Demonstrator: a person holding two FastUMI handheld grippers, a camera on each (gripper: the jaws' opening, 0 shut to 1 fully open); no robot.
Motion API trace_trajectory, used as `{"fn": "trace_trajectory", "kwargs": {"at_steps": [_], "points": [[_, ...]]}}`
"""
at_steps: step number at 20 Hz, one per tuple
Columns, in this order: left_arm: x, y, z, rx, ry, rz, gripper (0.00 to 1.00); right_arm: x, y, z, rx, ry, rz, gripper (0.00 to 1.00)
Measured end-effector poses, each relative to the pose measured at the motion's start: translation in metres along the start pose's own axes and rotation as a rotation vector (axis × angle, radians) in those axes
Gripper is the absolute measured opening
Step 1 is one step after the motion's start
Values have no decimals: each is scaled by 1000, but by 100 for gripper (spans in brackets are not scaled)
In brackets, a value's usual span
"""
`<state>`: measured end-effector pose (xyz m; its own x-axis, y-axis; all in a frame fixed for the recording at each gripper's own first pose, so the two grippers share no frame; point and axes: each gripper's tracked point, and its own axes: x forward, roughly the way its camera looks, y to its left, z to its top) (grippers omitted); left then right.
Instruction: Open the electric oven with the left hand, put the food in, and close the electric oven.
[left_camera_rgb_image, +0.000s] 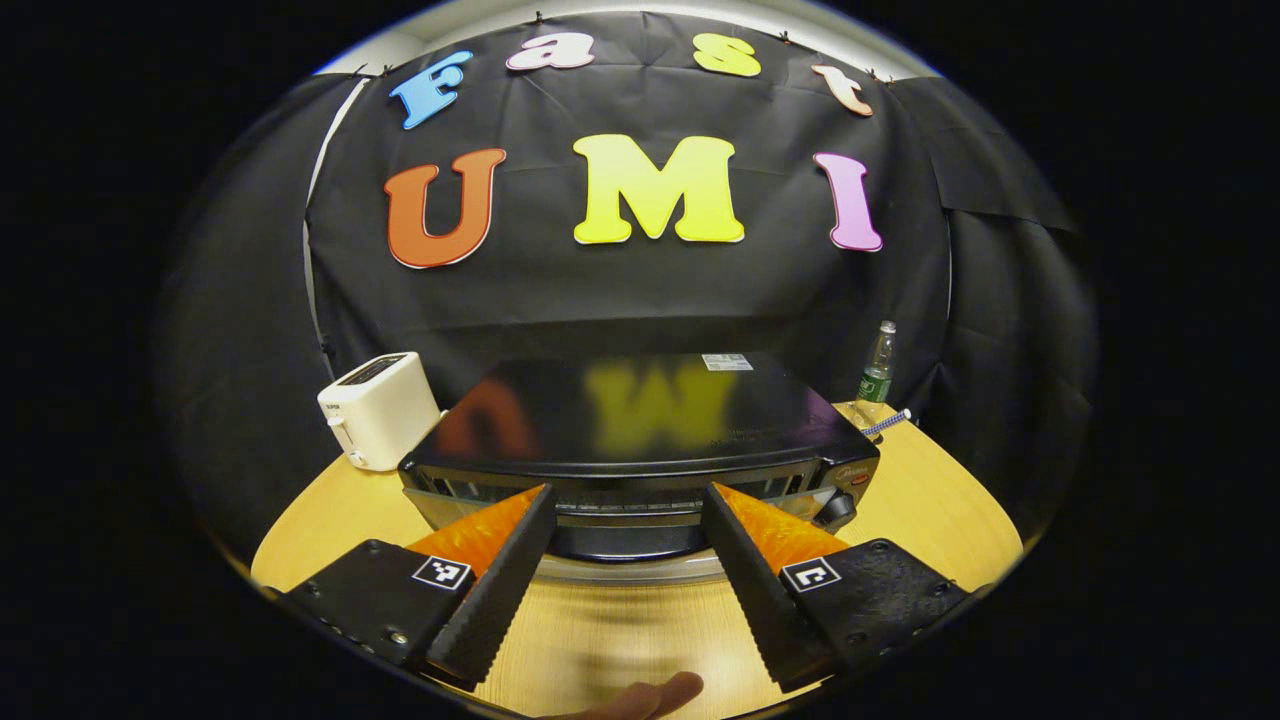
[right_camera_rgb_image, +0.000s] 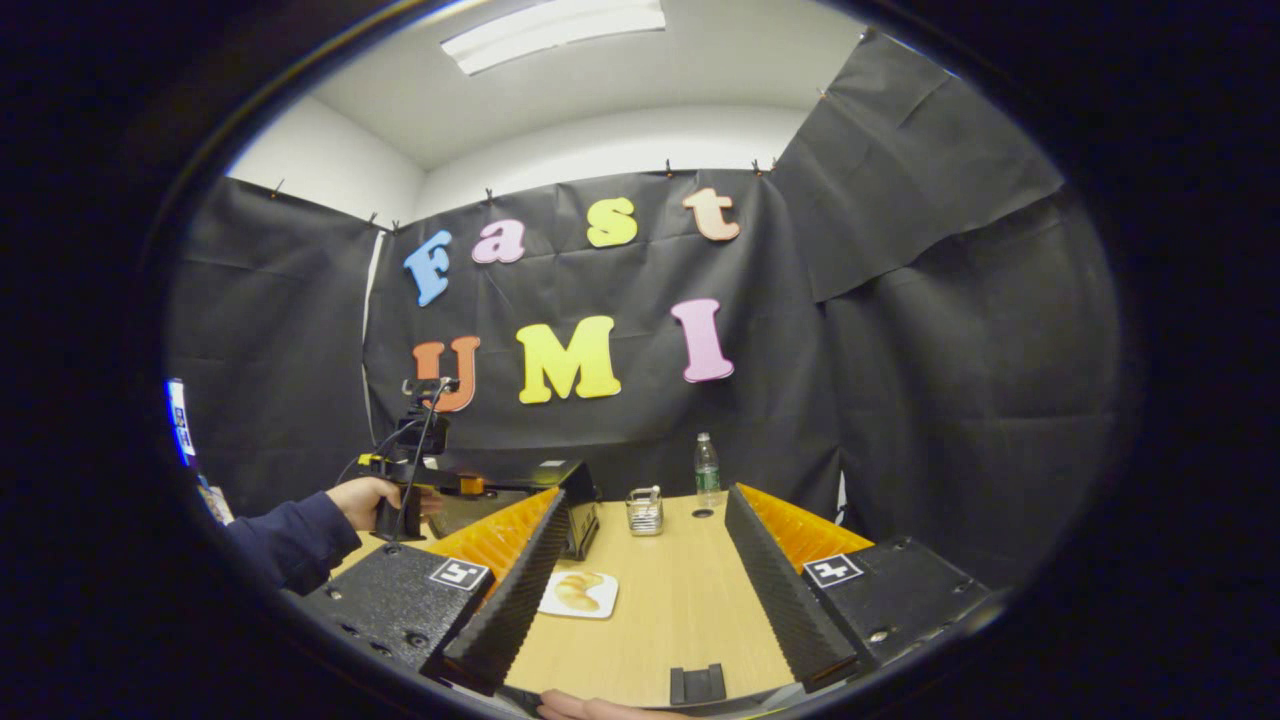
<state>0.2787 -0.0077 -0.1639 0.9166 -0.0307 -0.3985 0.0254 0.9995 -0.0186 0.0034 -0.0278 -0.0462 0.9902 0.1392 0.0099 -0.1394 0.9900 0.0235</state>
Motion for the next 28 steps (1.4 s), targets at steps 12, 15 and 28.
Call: {"fn": "trace_trajectory", "kwargs": {"at_steps": [12,15,28], "points": [[-64,-6,-81,7,77,-13,96,0,-9,3,-4,-15,-39,99],[-73,-8,-101,-2,75,-9,97,0,-6,3,-6,-16,-32,96],[-75,-14,-189,-38,228,-12,95,10,-9,-6,9,16,-35,96]]}}
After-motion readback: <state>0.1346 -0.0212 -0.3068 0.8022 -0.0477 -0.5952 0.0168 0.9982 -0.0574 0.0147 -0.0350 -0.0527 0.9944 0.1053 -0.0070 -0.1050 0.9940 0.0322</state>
